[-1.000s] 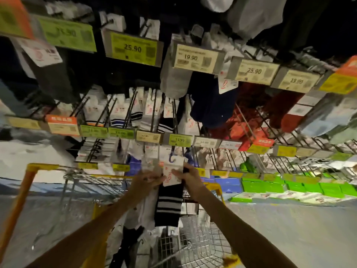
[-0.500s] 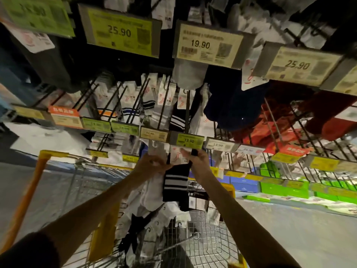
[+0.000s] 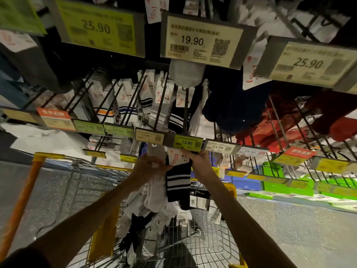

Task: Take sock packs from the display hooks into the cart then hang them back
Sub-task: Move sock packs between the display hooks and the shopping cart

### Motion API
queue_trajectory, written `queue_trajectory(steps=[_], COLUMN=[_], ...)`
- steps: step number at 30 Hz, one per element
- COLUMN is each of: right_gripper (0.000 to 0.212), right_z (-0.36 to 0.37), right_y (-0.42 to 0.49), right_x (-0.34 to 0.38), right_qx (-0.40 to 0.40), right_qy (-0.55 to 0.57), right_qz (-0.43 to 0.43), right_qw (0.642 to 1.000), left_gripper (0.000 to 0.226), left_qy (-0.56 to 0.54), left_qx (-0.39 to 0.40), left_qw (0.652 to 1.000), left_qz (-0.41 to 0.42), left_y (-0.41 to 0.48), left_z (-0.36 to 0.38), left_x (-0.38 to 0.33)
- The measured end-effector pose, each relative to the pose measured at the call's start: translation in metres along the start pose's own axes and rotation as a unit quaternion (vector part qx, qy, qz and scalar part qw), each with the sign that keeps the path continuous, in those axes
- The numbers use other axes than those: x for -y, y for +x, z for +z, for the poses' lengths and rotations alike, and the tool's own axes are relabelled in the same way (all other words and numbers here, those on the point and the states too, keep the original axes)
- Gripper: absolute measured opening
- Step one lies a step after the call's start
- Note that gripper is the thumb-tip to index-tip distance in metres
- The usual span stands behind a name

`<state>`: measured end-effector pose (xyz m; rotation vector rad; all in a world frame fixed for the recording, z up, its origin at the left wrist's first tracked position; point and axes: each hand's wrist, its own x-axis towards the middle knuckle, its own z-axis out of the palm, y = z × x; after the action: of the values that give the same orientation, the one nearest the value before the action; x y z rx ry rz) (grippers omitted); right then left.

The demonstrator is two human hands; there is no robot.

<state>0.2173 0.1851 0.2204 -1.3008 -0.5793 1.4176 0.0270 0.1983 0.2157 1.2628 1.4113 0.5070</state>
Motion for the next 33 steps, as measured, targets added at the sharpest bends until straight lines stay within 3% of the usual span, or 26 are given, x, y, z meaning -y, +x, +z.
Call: queue_trajectory(steps=[4,6,9,11,18,24,30,33], right_gripper=[0.018,0.028,0.012,0.011,0.031,0.028,0.031,0.048], right_z=[0.005,0.006,0.006,0.006,0.013,0.01,0.007,0.017], right_y=[0.001,0.0,-0.001,0.001,0.009,0.015,0.028,0.036], right_x=[-0.001,-0.001,0.0,-0.001,-0.002,-0.005,-0.002,0.009], right_qx=[-0.042,-0.057,-0.063,-0.079,-0.117,-0.103,-0.081,-0.084], right_qy=[-0.006,0.005,0.004,-0.018,-0.113,-0.113,-0.223,-0.266], right_qz=[-0.003,-0.013,-0.037,-0.036,-0.042,-0.032,-0.018,0.015], right_qw=[0.999,0.998,0.997,0.996,0.986,0.988,0.971,0.96], left_gripper=[0.023,0.027,0.029,0.031,0.053,0.032,0.026,0.022], left_qy=[0.027,0.034,0.046,0.04,0.043,0.036,0.03,0.045], left_qx=[-0.014,-0.021,-0.023,-0.026,-0.03,-0.047,-0.082,-0.105], left_qw=[0.999,0.999,0.998,0.999,0.998,0.998,0.996,0.993], left_qz=[0.008,0.013,0.023,0.024,0.018,0.017,0.022,0.016], left_y=[0.009,0.014,0.02,0.023,0.029,0.033,0.05,0.054], left_z=[-0.002,-0.003,-0.003,-0.003,-0.003,0.002,-0.001,-0.009], left_x=[-0.001,-0.001,-0.001,-0.001,0.007,0.005,0.009,0.018])
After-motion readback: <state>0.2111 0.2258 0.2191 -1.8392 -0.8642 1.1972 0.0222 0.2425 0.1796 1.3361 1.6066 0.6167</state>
